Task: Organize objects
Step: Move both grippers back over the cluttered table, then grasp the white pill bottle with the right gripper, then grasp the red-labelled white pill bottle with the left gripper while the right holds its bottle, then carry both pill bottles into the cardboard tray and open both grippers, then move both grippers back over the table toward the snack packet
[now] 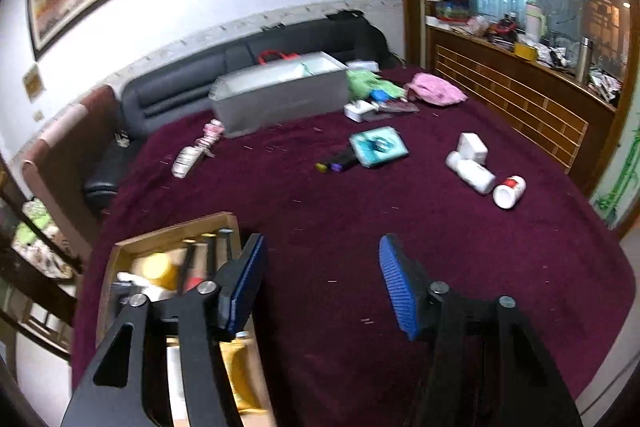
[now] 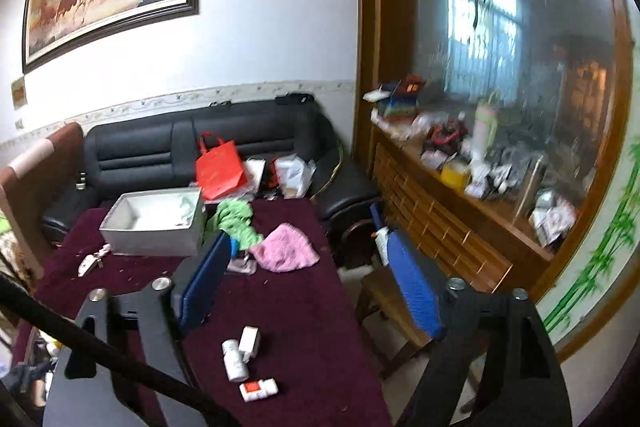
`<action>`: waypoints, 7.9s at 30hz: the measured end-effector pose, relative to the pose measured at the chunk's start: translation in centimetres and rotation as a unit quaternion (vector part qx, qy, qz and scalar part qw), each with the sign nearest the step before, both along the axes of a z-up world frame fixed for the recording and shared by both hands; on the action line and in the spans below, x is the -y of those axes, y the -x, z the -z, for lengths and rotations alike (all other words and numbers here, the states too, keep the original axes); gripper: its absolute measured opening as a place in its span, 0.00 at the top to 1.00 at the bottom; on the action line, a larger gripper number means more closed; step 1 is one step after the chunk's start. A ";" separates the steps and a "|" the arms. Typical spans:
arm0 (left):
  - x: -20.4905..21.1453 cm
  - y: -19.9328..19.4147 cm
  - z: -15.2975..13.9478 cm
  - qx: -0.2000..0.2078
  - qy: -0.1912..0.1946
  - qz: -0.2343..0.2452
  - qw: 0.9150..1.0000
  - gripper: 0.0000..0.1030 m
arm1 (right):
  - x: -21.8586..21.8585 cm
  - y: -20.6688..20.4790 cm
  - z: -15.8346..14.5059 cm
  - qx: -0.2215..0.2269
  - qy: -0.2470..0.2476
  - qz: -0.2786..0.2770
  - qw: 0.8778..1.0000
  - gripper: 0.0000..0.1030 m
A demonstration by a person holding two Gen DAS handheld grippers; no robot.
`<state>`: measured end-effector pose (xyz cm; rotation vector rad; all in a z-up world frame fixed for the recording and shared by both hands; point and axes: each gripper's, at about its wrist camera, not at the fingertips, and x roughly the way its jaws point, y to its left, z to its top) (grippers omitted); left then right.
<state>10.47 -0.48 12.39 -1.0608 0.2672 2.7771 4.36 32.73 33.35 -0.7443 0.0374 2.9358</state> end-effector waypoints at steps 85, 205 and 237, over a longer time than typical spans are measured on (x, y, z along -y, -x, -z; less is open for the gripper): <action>-23.4 9.5 8.5 0.043 0.083 0.241 0.966 0.03 | -6.1 -5.6 31.4 0.271 0.255 -0.037 0.927 0.69; 22.4 -5.4 10.8 0.071 -0.065 -0.153 0.984 0.71 | 44.5 -9.2 32.3 0.364 0.042 -0.438 0.821 0.68; 19.9 -6.5 6.4 0.043 -0.051 -0.166 0.984 0.53 | 36.9 -10.3 27.6 0.294 0.080 -0.433 0.849 0.67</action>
